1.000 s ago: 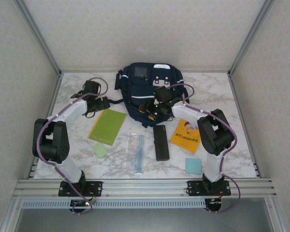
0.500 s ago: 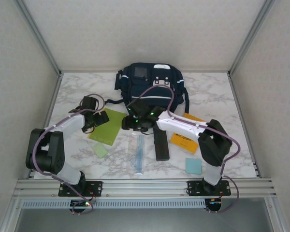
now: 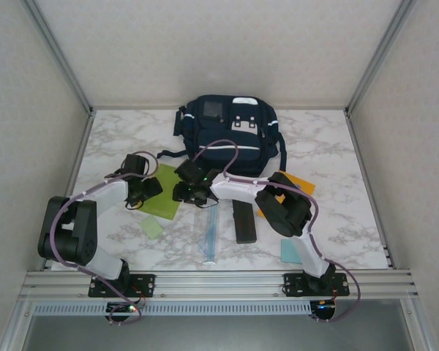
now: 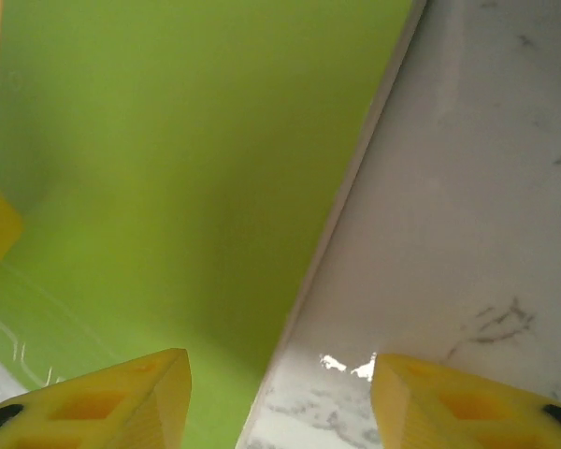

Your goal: Pack books, pencil case, and school supplies into a backpack

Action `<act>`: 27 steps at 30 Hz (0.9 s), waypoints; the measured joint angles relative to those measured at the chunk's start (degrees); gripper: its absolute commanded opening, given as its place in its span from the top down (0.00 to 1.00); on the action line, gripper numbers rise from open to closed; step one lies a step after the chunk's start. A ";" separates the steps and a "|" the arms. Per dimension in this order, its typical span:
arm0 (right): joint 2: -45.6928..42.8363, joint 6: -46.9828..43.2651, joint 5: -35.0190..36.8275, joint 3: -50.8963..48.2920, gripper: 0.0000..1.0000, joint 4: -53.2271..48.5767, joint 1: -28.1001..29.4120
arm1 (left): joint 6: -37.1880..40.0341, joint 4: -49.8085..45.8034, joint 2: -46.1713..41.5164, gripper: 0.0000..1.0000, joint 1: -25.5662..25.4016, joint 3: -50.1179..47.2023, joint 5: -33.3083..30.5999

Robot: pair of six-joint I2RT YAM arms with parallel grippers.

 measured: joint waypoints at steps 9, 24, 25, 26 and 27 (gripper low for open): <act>1.90 0.94 0.52 2.23 0.58 2.05 -0.31 | -0.76 3.32 -2.12 0.37 -0.04 -3.13 1.42; 1.66 2.34 -2.23 2.43 0.71 4.15 -0.90 | -0.96 3.89 -2.29 0.35 -0.04 -3.43 1.22; 1.66 2.60 -2.27 2.43 0.72 4.11 -0.96 | -0.98 3.89 -2.29 0.34 -0.04 -3.43 1.20; 1.64 2.93 -2.27 2.43 0.73 4.04 -1.03 | -0.98 3.89 -2.36 0.34 -0.04 -3.43 1.22; 1.53 3.17 -2.27 2.43 0.74 3.91 -1.07 | -0.98 3.89 -2.43 0.34 -0.07 -3.43 1.22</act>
